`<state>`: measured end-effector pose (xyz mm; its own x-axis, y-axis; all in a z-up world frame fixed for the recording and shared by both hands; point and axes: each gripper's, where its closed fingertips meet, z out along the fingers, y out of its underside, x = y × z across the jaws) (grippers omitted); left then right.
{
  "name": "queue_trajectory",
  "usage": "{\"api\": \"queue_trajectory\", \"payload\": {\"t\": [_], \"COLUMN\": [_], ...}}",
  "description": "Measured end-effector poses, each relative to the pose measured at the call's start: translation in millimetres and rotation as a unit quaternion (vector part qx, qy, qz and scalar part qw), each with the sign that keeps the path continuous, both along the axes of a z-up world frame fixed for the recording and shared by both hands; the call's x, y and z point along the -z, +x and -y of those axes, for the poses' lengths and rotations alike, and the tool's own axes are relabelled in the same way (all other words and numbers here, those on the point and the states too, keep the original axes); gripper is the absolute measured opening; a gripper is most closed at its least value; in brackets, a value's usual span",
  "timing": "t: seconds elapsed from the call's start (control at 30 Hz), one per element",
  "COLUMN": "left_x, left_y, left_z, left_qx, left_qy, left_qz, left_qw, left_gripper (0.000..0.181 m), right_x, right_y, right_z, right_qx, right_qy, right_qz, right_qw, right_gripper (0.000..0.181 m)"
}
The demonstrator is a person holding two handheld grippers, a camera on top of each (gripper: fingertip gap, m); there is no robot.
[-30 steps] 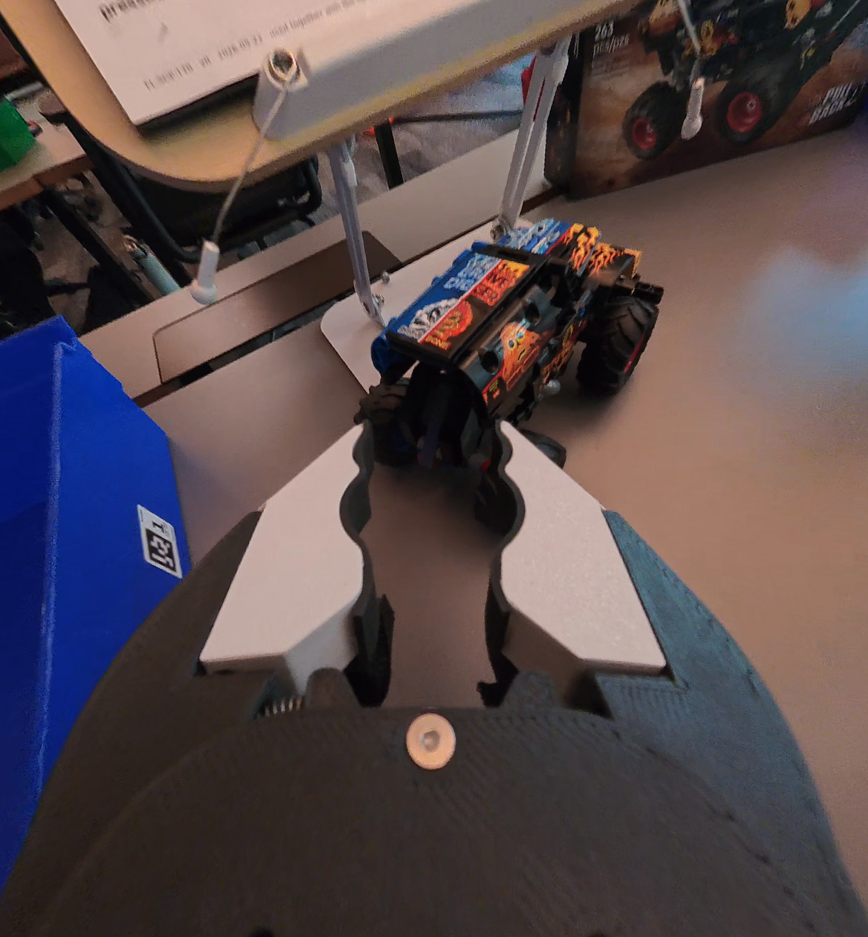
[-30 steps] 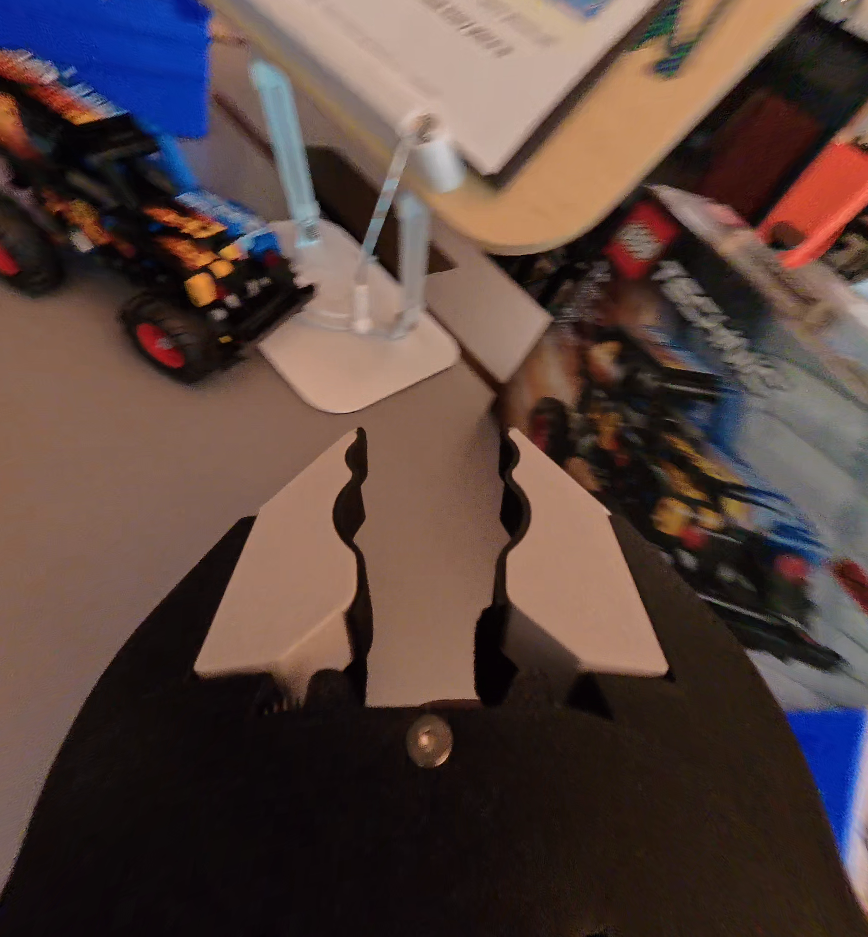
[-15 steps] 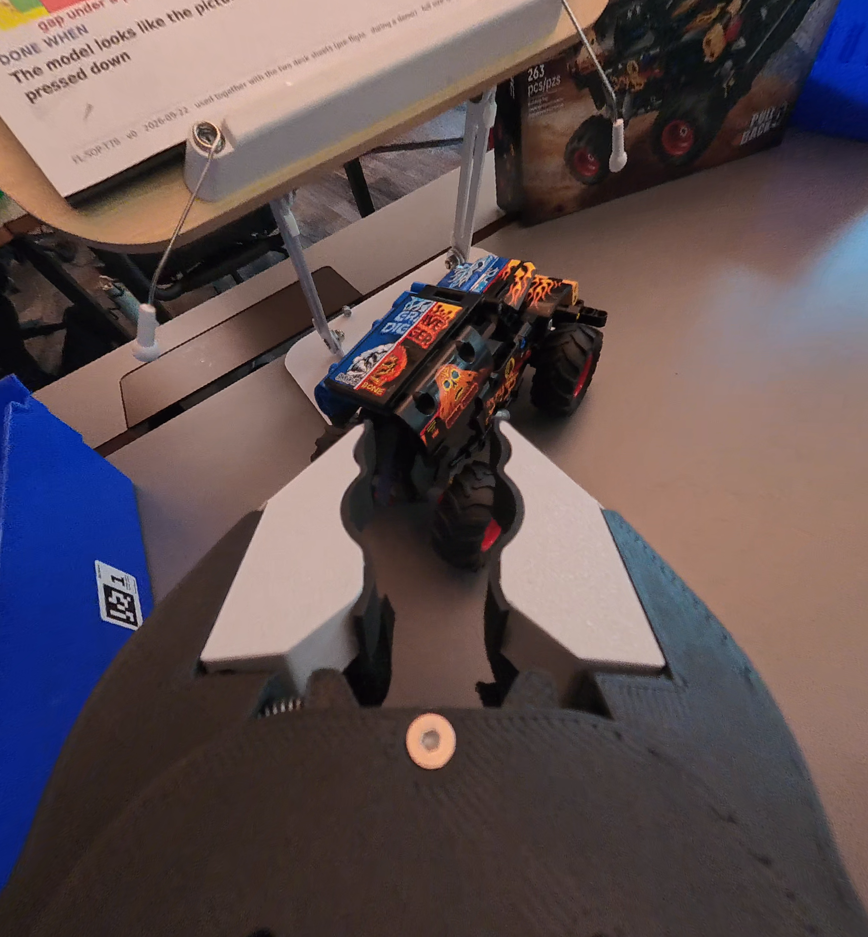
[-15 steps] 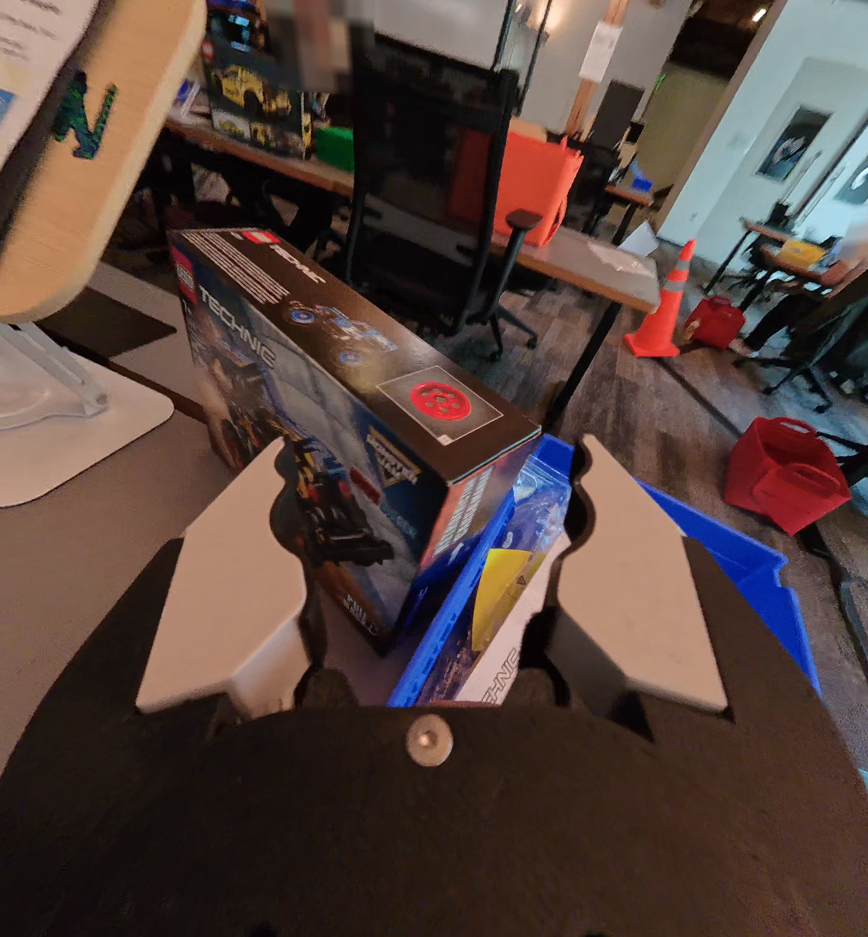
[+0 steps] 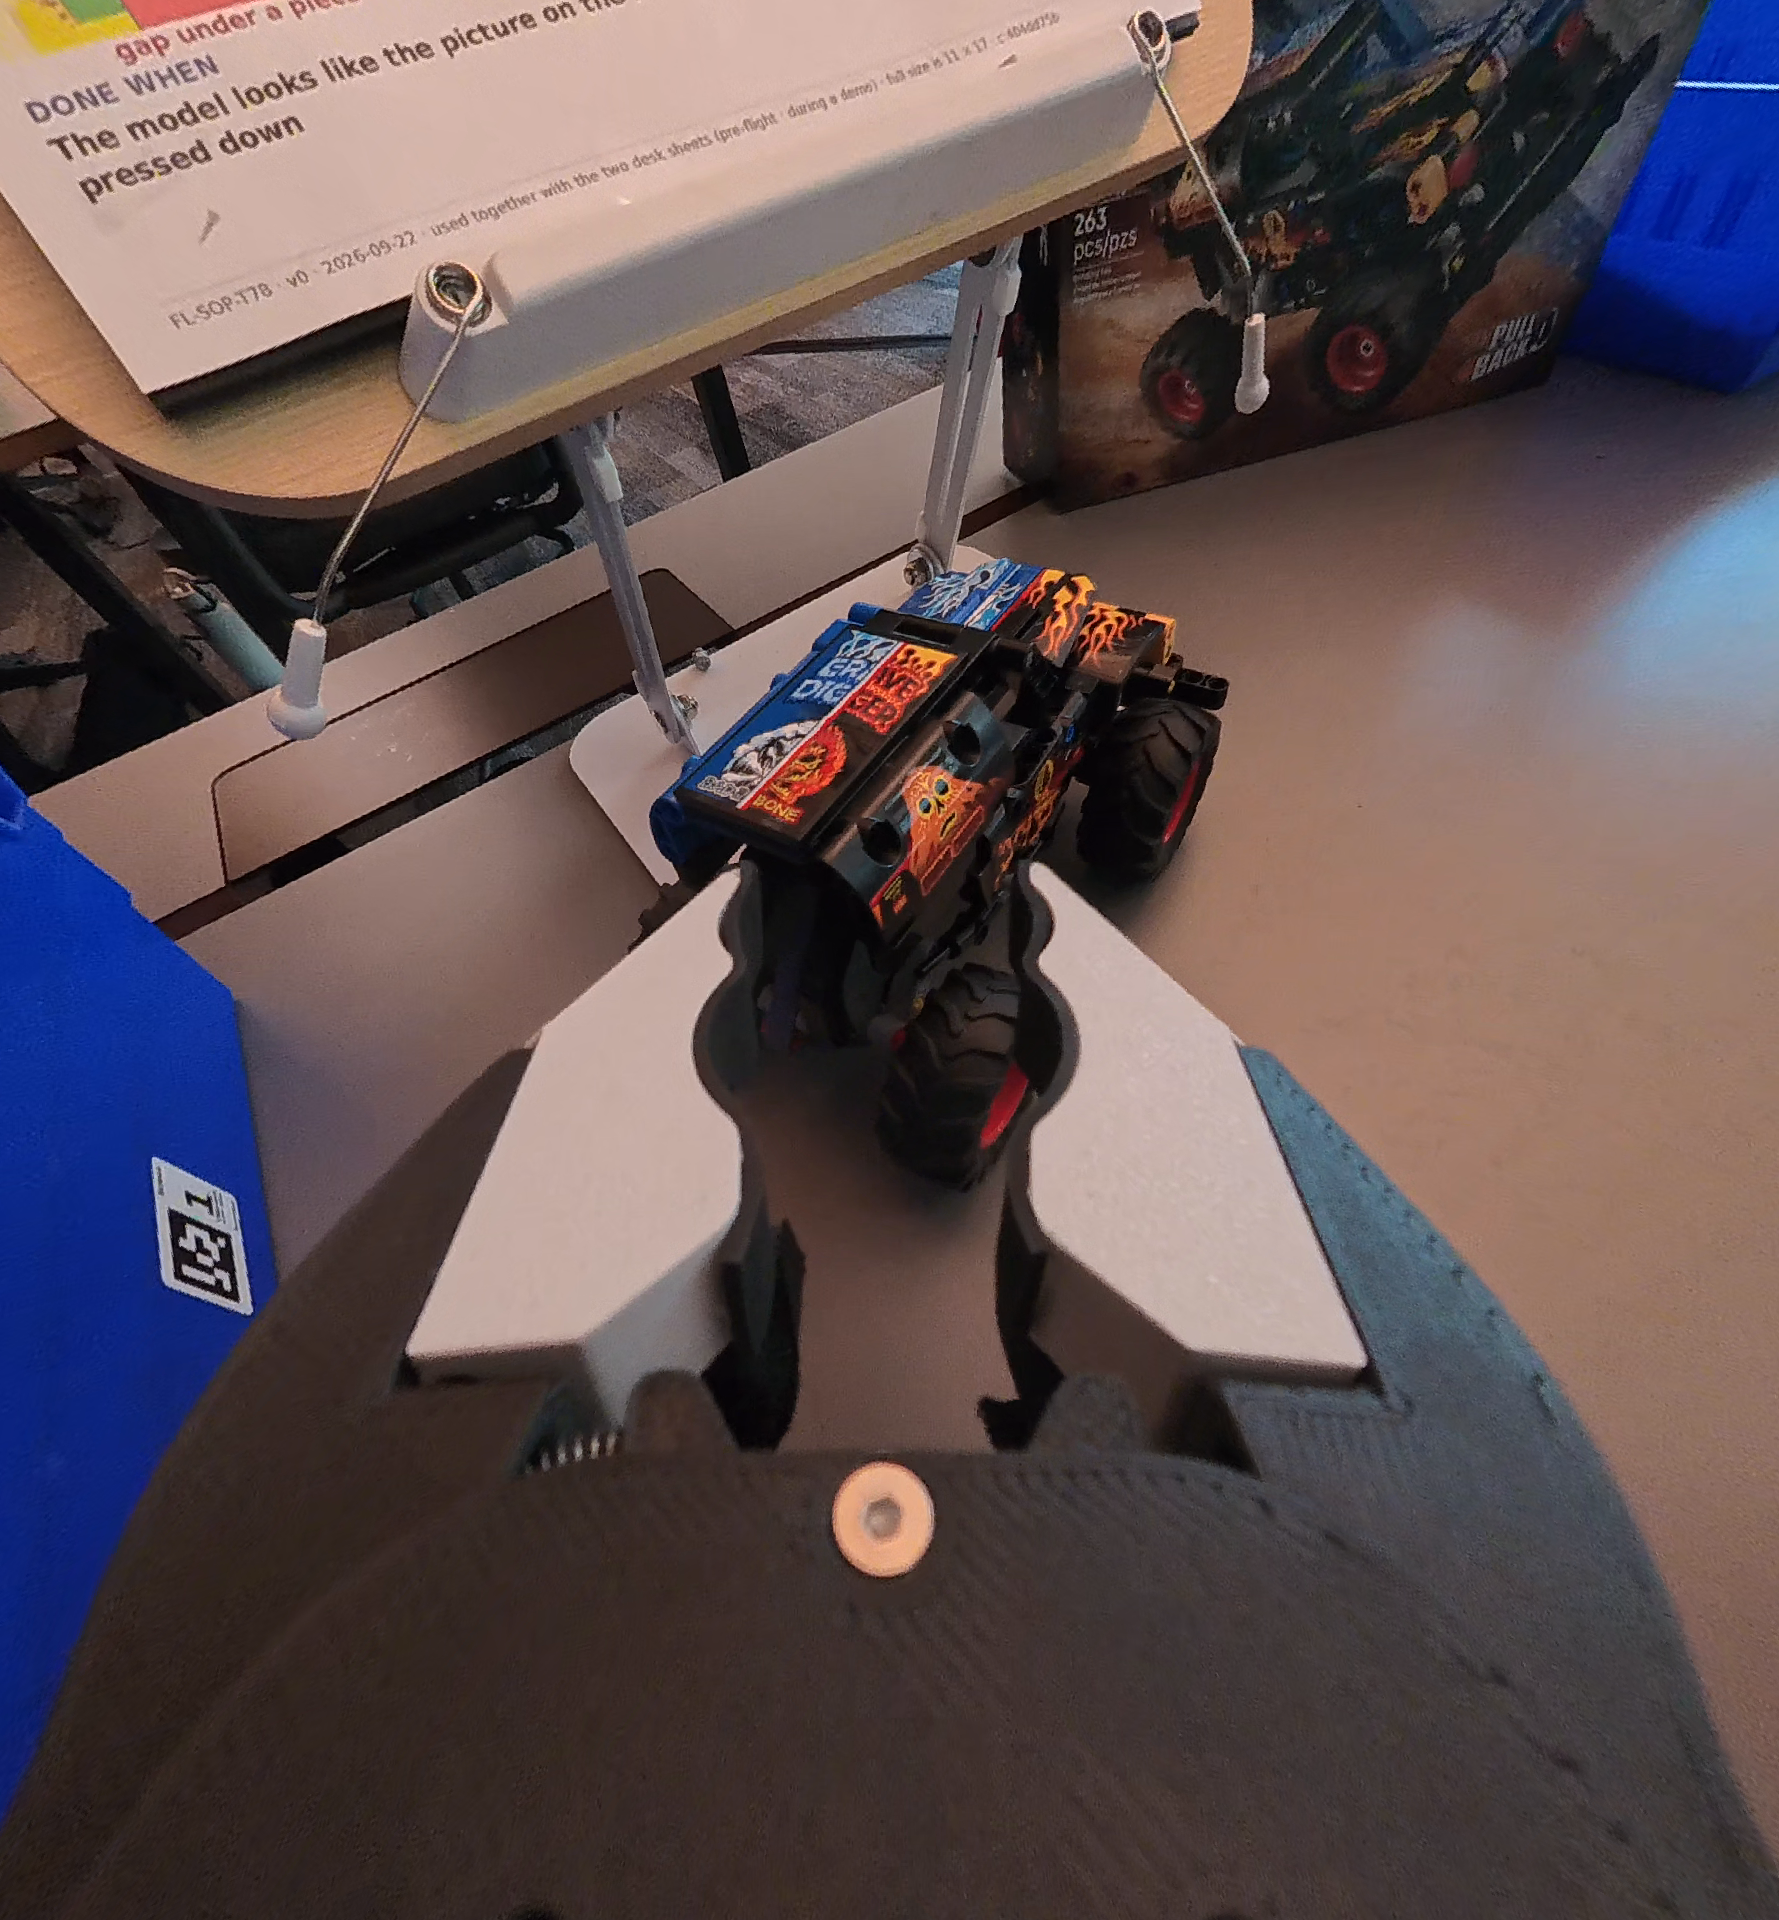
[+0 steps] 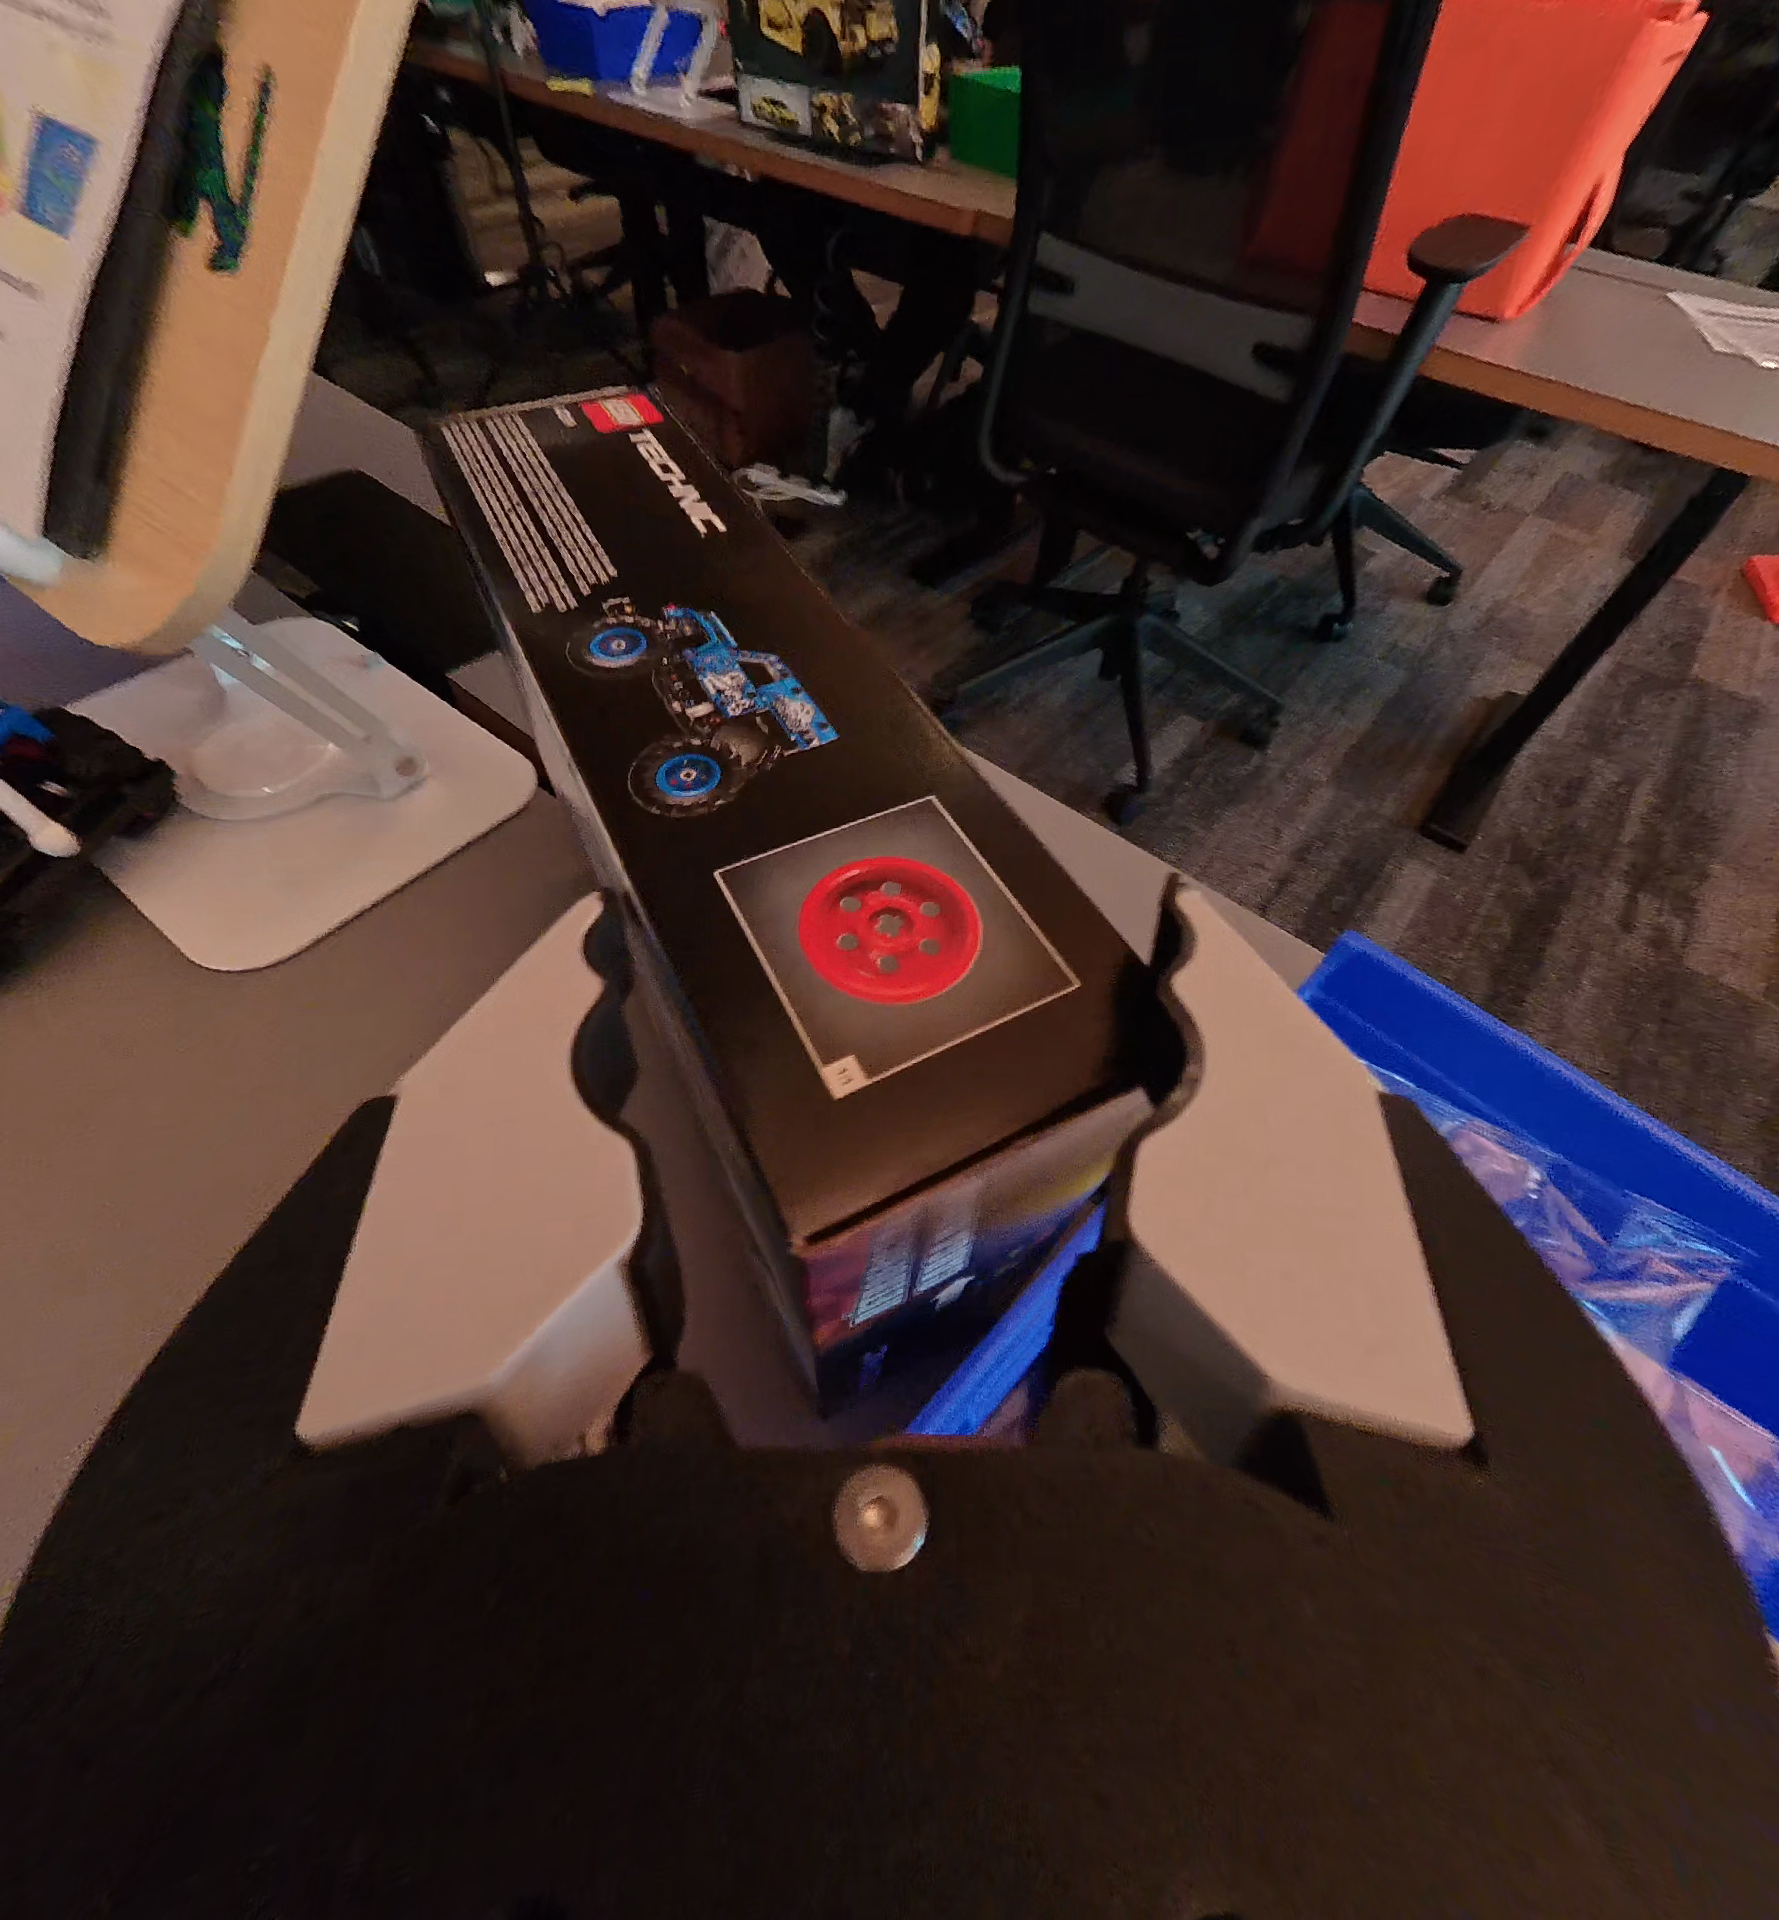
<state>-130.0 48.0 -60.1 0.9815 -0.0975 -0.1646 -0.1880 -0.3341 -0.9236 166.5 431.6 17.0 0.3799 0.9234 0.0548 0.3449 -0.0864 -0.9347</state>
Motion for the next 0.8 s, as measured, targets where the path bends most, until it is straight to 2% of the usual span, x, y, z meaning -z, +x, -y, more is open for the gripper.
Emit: {"api": "queue_trajectory", "payload": {"t": [0.23,0.27,0.33,0.5,0.53,0.6,0.7,0.73,0.77,0.8], "left_x": [0.2,0.0,-0.8,-0.9,-1.1,-2.2,-4.5,-5.2,-5.9,-6.1], "left_y": [-0.4,-0.4,-0.5,-0.4,-0.5,-0.9,-2.1,-2.3,-2.6,-2.8], "left_z": [-0.8,-0.6,-0.4,0.0,0.2,0.8,1.9,2.2,2.3,2.5], "left_qx": [0.002,0.002,0.002,0.002,0.002,0.002,0.000,0.000,0.000,0.000], "left_qy": [0.001,0.001,0.003,0.005,0.006,0.008,0.014,0.016,0.017,0.018], "left_qz": [0.004,0.004,0.005,0.009,0.009,0.011,0.014,0.016,0.018,0.020], "left_qw": [1.000,1.000,1.000,1.000,1.000,1.000,1.000,1.000,1.000,1.000], "left_gripper": [0.047,0.047,0.046,0.046,0.046,0.046,0.046,0.046,0.046,0.046], "right_x": [-2.8,-2.6,0.3,-0.5,-1.9,-4.2,-4.2,-2.9,0.5,4.6], "right_y": [-2.0,-2.0,-2.3,-2.9,-2.6,-0.1,3.8,5.2,6.6,6.9], "right_z": [19.2,23.7,27.2,28.1,29.1,35.1,42.3,40.6,37.8,37.3], "right_qx": [-0.030,-0.037,-0.039,-0.029,-0.029,-0.042,-0.051,-0.042,-0.029,-0.025], "right_qy": [-0.010,-0.014,-0.015,-0.021,-0.024,-0.027,-0.038,-0.036,-0.034,-0.033], "right_qz": [0.009,0.011,0.017,0.011,0.003,-0.003,-0.004,0.000,0.008,0.017], "right_qw": [0.999,0.999,0.999,0.999,0.999,0.999,0.998,0.998,0.999,0.999], "right_gripper": [0.086,0.086,0.097,0.099,0.098,0.080,0.078,0.088,0.106,0.112]}}
